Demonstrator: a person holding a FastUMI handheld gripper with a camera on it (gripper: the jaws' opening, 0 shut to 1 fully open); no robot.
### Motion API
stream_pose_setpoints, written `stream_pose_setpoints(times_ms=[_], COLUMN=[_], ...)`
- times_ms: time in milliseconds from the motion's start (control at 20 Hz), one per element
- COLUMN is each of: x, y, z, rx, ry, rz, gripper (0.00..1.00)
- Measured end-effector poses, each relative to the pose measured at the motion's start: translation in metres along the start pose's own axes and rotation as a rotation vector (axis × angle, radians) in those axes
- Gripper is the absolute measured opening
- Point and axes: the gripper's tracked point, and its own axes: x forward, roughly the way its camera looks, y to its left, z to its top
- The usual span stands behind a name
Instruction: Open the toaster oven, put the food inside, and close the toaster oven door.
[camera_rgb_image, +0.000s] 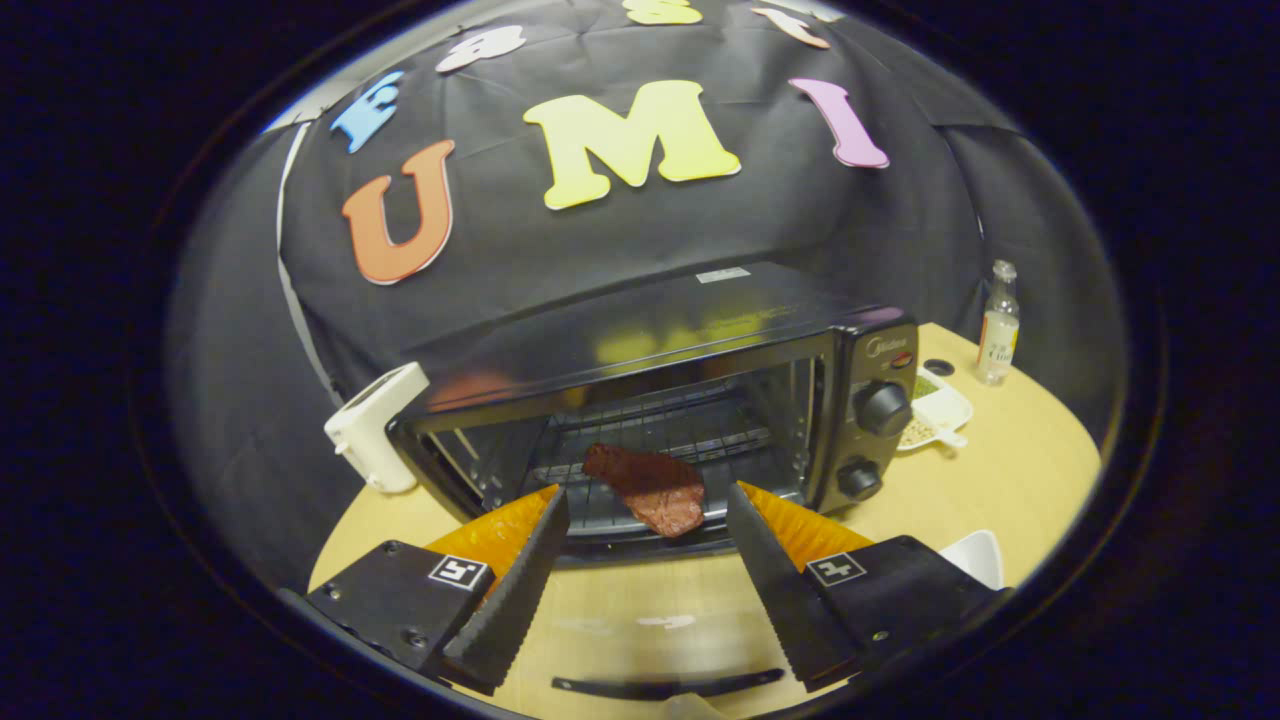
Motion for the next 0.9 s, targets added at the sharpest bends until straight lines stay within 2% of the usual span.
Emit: stream_pose_setpoints(times_ms=[200,400,650,900], x=[-0.053,-0.089,-0.124,-0.118], y=[-0.017,-0.032,-0.040,-0.036], z=[0.008,-0.007,-0.058,-0.123], rx=[-0.106,-0.138,-0.188,-0.192], ry=[0.013,0.056,0.122,0.220], rz=[0.008,0.016,0.027,0.036], gripper=[1.00,1.00,1.00,1.00])
